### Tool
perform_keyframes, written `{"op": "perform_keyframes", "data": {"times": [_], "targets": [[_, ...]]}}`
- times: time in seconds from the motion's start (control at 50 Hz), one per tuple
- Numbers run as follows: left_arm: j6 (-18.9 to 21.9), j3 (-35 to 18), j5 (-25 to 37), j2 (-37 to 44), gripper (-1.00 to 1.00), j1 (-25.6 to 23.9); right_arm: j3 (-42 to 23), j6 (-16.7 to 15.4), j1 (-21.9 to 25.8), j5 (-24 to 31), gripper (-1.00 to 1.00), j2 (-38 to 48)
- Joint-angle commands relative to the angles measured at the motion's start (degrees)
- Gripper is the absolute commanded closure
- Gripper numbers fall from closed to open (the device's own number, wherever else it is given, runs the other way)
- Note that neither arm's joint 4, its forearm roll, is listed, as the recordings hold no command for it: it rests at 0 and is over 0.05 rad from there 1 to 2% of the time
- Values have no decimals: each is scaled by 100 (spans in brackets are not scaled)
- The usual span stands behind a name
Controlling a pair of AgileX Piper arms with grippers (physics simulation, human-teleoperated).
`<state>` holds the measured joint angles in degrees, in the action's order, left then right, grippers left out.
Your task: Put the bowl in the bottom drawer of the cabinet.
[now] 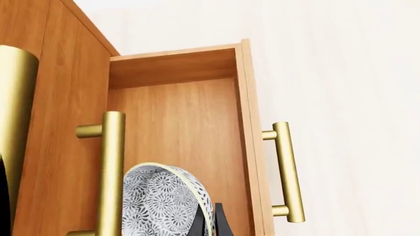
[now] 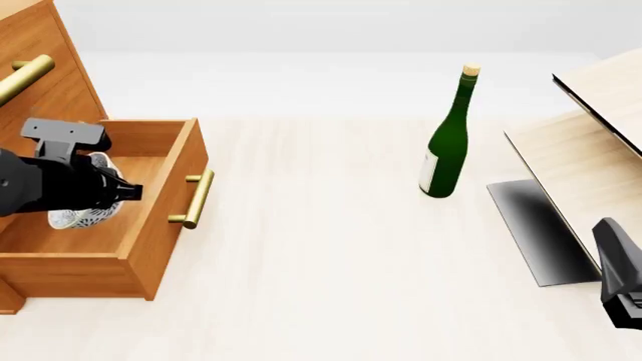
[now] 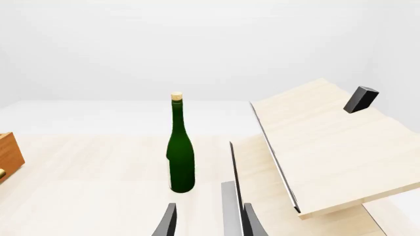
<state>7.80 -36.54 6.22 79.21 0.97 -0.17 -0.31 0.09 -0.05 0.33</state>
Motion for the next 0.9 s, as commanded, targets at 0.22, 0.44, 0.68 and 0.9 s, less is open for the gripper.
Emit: {"op": "perform_keyframes", "data": {"times": [0.22, 0.44, 0.68, 0.9], "targets": [[19, 23, -118, 60, 100, 35, 0, 0, 0, 0, -100, 0], [-108, 14, -93, -114, -100, 112, 0, 0, -1, 0, -100, 0], [-244, 8, -57, -308, -100, 202, 0, -1, 0, 0, -100, 1], [-411, -69, -4, -522, -100, 79, 0, 1, 0, 0, -100, 0]]}}
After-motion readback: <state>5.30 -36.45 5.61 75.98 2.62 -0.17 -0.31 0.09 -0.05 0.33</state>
